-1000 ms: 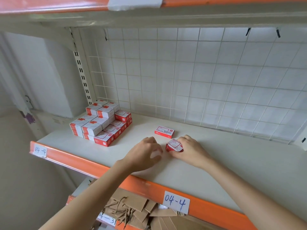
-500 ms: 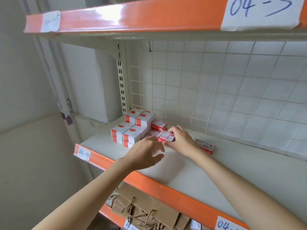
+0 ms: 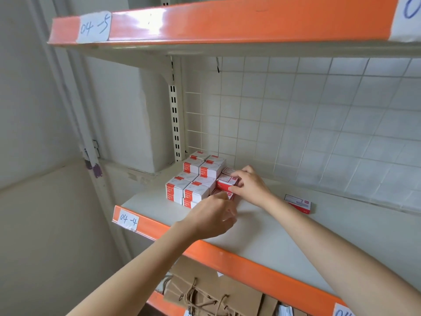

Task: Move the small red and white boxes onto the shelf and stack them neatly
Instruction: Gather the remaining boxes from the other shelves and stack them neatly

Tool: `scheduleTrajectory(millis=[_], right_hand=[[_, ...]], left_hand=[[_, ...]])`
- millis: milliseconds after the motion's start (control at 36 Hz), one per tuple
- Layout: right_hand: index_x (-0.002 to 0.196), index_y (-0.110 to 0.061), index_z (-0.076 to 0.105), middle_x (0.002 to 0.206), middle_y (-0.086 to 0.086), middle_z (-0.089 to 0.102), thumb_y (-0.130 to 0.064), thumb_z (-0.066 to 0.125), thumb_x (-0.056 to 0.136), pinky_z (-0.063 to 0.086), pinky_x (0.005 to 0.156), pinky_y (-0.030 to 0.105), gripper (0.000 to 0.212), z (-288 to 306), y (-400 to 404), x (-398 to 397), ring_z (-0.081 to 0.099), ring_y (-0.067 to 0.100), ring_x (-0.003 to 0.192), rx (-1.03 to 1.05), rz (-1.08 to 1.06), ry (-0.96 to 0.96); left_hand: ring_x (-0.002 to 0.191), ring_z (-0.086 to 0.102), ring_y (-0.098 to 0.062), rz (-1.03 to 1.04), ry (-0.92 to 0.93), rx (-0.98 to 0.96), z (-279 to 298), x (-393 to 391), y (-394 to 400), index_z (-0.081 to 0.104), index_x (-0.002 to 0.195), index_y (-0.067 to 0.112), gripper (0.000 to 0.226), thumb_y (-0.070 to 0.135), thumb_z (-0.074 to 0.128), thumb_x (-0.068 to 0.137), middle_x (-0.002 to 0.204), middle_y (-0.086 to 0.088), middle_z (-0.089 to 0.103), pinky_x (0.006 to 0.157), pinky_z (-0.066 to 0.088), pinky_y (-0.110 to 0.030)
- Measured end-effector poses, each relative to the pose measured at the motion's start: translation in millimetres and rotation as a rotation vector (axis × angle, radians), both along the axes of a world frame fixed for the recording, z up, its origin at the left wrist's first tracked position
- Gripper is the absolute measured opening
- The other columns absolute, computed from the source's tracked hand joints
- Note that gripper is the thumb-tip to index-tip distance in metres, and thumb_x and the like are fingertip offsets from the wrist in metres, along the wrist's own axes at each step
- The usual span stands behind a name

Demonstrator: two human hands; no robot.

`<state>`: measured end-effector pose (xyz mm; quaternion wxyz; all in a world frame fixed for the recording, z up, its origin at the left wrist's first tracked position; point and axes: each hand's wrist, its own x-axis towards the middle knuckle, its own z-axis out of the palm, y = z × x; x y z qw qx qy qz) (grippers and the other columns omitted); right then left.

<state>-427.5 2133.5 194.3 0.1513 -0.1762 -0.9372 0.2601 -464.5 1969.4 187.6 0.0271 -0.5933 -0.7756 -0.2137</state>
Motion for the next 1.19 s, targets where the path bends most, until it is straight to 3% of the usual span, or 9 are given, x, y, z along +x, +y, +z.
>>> scheduleTrajectory(millis=[139, 222, 333, 472, 583, 694, 1056, 1194], right_hand=[[0.117, -0.012, 0.059, 0.108, 0.003, 0.048, -0.019, 0.066, 0.085, 0.032, 0.069, 0.016, 0.034, 2, 19, 26, 0.055, 0.012, 0.079, 0.05, -0.019, 0.002], [0.114, -0.01, 0.059, 0.104, 0.002, 0.051, -0.017, 0.065, 0.084, 0.042, 0.078, 0.023, 0.031, 2, 29, 51, 0.058, 0.018, 0.084, 0.111, -0.024, -0.038], [0.116, -0.013, 0.057, 0.114, 0.002, 0.052, -0.02, 0.06, 0.087, 0.045, 0.089, 0.032, 0.03, 1, 41, 94, 0.055, 0.017, 0.093, 0.221, -0.02, -0.13], [0.124, -0.016, 0.051, 0.124, 0.0, 0.048, -0.023, 0.055, 0.09, 0.038, 0.094, 0.026, 0.035, 9, 59, 154, 0.048, 0.016, 0.115, 0.332, -0.039, -0.231], [0.124, -0.013, 0.051, 0.121, 0.002, 0.049, -0.019, 0.053, 0.09, 0.04, 0.093, 0.027, 0.035, 15, 72, 213, 0.049, 0.017, 0.112, 0.314, -0.134, -0.263], [0.126, -0.011, 0.049, 0.121, 0.002, 0.048, -0.017, 0.05, 0.091, 0.041, 0.093, 0.029, 0.035, 9, 80, 287, 0.052, 0.017, 0.108, 0.268, -0.2, -0.299], [0.12, -0.011, 0.054, 0.118, 0.002, 0.049, -0.017, 0.053, 0.089, 0.042, 0.091, 0.027, 0.032, 12, 125, 542, 0.052, 0.014, 0.1, 0.244, -0.472, -0.31], [0.114, -0.007, 0.057, 0.116, 0.007, 0.053, -0.017, 0.057, 0.088, 0.043, 0.093, 0.03, 0.028, 4, 131, 629, 0.055, 0.021, 0.108, 0.214, -0.582, -0.262]], left_hand=[[0.088, 0.057, -0.015, -0.065, 0.015, -0.04, 0, 7, 18, 0.068, 0.103, 0.016, 0.018, 0.024, 0.06, 0.089, 0.1, 0.0, 0.057, 0.074, 0.044, -0.025], [0.088, 0.059, -0.018, -0.112, 0.026, -0.07, -1, 17, 34, 0.067, 0.104, 0.017, 0.019, 0.026, 0.058, 0.09, 0.104, -0.001, 0.059, 0.073, 0.044, -0.026], [0.09, 0.06, -0.018, -0.158, 0.052, -0.102, -2, 35, 55, 0.068, 0.102, 0.02, 0.018, 0.028, 0.057, 0.089, 0.102, 0.0, 0.06, 0.073, 0.045, -0.027], [0.092, 0.059, -0.016, -0.246, 0.103, -0.121, 2, 68, 86, 0.067, 0.098, 0.021, 0.017, 0.03, 0.057, 0.09, 0.102, 0.004, 0.061, 0.069, 0.039, -0.024], [0.094, 0.058, -0.017, -0.334, 0.11, -0.123, 8, 105, 117, 0.067, 0.099, 0.017, 0.018, 0.028, 0.056, 0.091, 0.104, 0.001, 0.063, 0.074, 0.042, -0.025], [0.079, 0.054, -0.014, -0.382, 0.108, -0.1, 12, 157, 147, 0.067, 0.096, 0.018, 0.016, 0.028, 0.056, 0.09, 0.098, 0.0, 0.062, 0.07, 0.043, -0.024], [0.074, 0.046, -0.009, -0.586, 0.068, -0.065, 18, 394, 228, 0.066, 0.092, 0.021, 0.013, 0.028, 0.055, 0.089, 0.097, 0.001, 0.061, 0.076, 0.048, -0.028], [0.072, 0.046, -0.008, -0.645, 0.053, -0.081, 17, 470, 254, 0.068, 0.091, 0.019, 0.014, 0.025, 0.055, 0.088, 0.096, 0.0, 0.062, 0.077, 0.048, -0.028]])
